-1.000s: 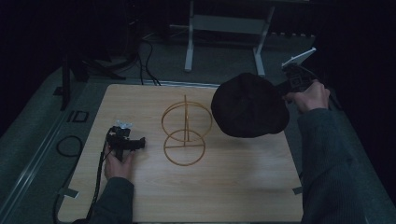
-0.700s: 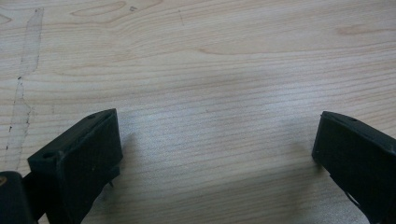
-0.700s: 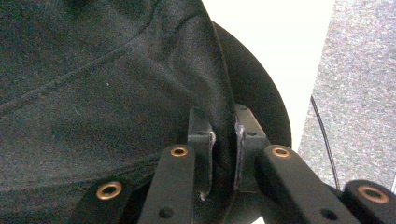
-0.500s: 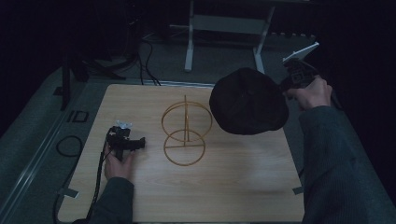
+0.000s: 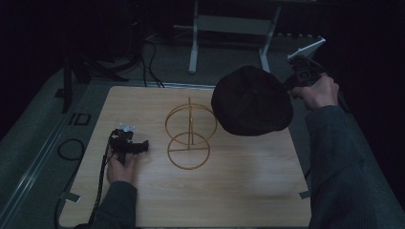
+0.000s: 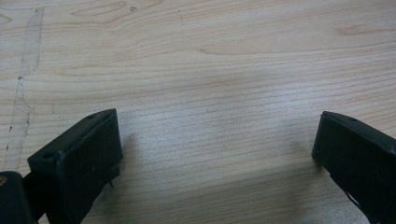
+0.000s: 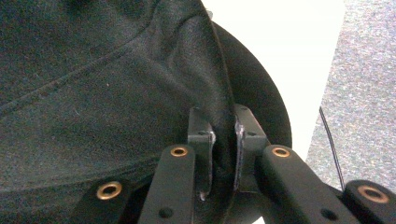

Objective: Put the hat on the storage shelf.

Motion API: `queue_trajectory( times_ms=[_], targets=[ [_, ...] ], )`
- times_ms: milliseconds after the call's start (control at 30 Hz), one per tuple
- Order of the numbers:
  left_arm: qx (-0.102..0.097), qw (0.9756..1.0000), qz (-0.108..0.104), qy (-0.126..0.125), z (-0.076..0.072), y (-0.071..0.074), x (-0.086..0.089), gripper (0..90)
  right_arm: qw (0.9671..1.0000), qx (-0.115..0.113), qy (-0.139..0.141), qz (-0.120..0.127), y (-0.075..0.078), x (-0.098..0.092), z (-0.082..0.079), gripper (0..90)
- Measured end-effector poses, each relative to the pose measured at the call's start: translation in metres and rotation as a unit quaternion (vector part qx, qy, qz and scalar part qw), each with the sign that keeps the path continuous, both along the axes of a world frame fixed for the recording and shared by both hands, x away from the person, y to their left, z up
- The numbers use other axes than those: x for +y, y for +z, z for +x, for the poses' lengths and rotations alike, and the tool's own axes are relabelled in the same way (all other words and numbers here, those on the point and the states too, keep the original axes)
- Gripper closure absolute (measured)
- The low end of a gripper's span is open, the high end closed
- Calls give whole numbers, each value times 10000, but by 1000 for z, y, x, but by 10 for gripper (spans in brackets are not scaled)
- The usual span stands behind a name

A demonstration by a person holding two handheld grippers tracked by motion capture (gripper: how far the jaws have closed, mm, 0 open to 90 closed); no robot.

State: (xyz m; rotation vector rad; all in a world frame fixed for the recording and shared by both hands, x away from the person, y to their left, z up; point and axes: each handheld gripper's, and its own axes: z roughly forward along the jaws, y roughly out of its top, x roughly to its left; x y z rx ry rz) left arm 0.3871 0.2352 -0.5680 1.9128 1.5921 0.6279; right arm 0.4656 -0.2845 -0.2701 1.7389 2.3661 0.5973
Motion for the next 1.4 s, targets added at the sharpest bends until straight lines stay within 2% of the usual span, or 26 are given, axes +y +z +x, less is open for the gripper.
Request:
queue_trajectory(
  times_ms=[1400],
  targets=[
    [0, 10000, 1, 1, 0, 0, 0, 10, 9987, -113, 341, 353, 24, 28, -3, 807]
  ],
)
